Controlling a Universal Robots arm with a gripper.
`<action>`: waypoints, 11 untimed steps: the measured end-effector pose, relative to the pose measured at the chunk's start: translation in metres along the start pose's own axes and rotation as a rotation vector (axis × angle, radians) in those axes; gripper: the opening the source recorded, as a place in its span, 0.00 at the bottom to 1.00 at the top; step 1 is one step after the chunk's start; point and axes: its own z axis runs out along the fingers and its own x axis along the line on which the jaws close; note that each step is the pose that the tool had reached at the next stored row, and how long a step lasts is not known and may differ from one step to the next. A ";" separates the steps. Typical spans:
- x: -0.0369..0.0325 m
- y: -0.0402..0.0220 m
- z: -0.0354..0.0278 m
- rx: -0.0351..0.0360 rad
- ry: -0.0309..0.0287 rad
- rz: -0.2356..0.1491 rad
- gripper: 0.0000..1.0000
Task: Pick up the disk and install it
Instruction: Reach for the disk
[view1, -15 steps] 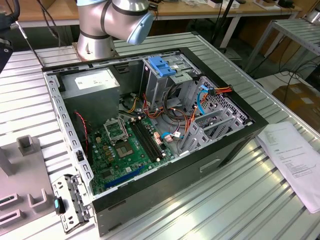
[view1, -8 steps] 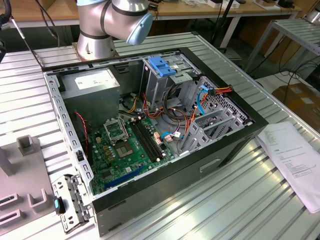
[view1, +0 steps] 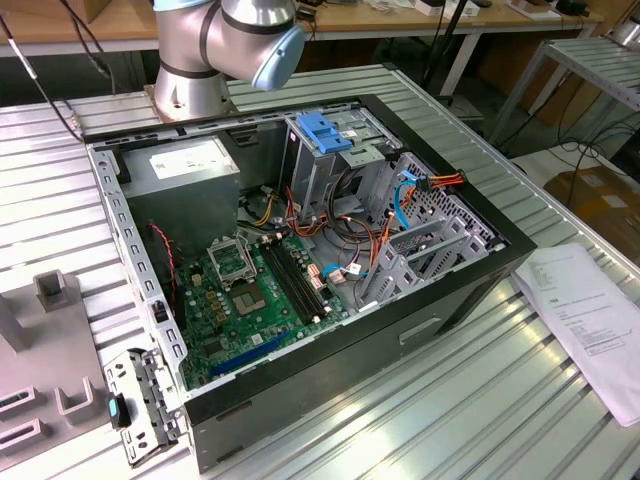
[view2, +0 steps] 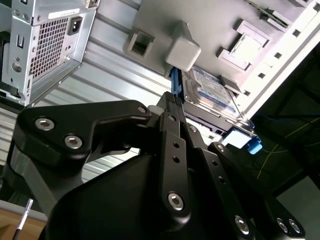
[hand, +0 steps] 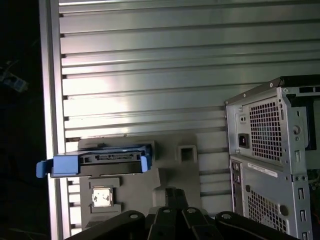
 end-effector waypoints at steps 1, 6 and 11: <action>0.0028 -0.0002 0.0000 0.0000 0.0000 0.000 0.11; 0.0186 -0.0014 -0.0003 0.0001 0.0023 0.000 0.11; 0.0392 -0.0029 -0.0004 0.0010 0.0135 0.001 0.11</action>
